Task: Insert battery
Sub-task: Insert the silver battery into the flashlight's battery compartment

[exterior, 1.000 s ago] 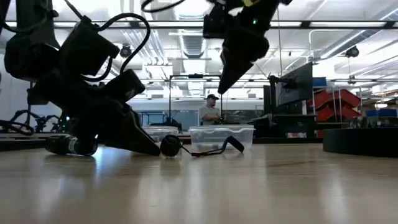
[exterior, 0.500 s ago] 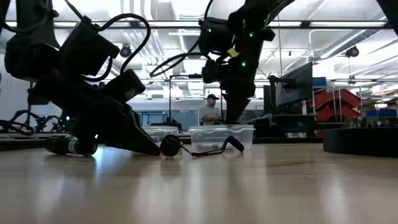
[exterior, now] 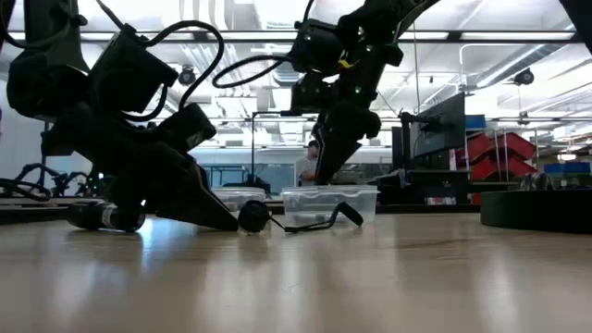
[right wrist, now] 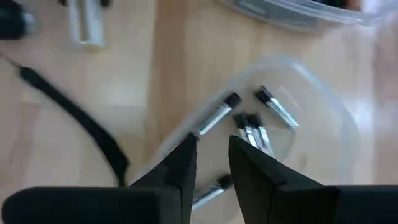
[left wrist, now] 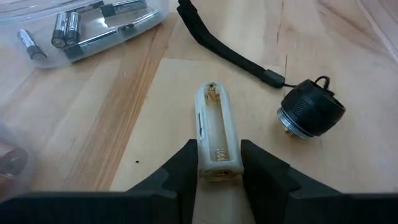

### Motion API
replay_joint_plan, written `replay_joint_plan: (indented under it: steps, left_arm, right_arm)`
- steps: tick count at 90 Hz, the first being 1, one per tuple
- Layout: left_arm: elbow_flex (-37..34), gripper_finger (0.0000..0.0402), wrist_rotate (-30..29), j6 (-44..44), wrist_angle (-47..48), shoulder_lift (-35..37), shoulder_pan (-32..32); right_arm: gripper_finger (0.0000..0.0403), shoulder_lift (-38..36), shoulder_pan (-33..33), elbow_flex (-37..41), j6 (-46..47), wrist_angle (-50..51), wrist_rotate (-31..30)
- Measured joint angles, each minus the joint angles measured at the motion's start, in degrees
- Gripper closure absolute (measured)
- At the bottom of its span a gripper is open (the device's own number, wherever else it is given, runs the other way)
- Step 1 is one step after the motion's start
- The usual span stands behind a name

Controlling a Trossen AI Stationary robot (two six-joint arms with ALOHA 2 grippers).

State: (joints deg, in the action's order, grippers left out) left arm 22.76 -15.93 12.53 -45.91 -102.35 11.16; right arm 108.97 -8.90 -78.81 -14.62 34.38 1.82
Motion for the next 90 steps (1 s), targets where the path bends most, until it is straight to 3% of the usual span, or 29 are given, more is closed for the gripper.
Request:
replay_joint_plan:
  steps: [16, 31, 44, 52, 64, 90]
  left_arm:
    - [0.0, 0.0303, 0.0, 0.2, 0.0, 0.0, 0.0]
    - [0.0, 0.0303, 0.0, 0.4, 0.0, 0.0, 0.0]
    - [0.0, 0.0303, 0.0, 0.4, 0.0, 0.0, 0.0]
    - [0.0, 0.0303, 0.0, 0.4, 0.0, 0.0, 0.0]
    - [0.0, 0.0303, 0.0, 0.4, 0.0, 0.0, 0.0]
    - [0.0, 0.0303, 0.0, 0.9, 0.0, 0.0, 0.0]
  right_arm:
    - [0.0346, 0.3, -0.6, -0.1, 1.6, 1.6, -5.3]
    - [0.0353, 0.3, -1.3, -0.2, 2.3, 8.1, -4.8]
    - [0.0348, 0.3, -1.2, -0.2, 8.2, 15.2, -4.4]
    - [0.0341, 0.4, -0.8, -0.2, 13.5, 17.6, 0.1]
    - [0.0330, 0.8, 1.0, -0.2, 17.7, 15.7, 10.4]
    - [0.0312, 1.0, 2.2, -0.2, 15.9, 4.7, 9.1]
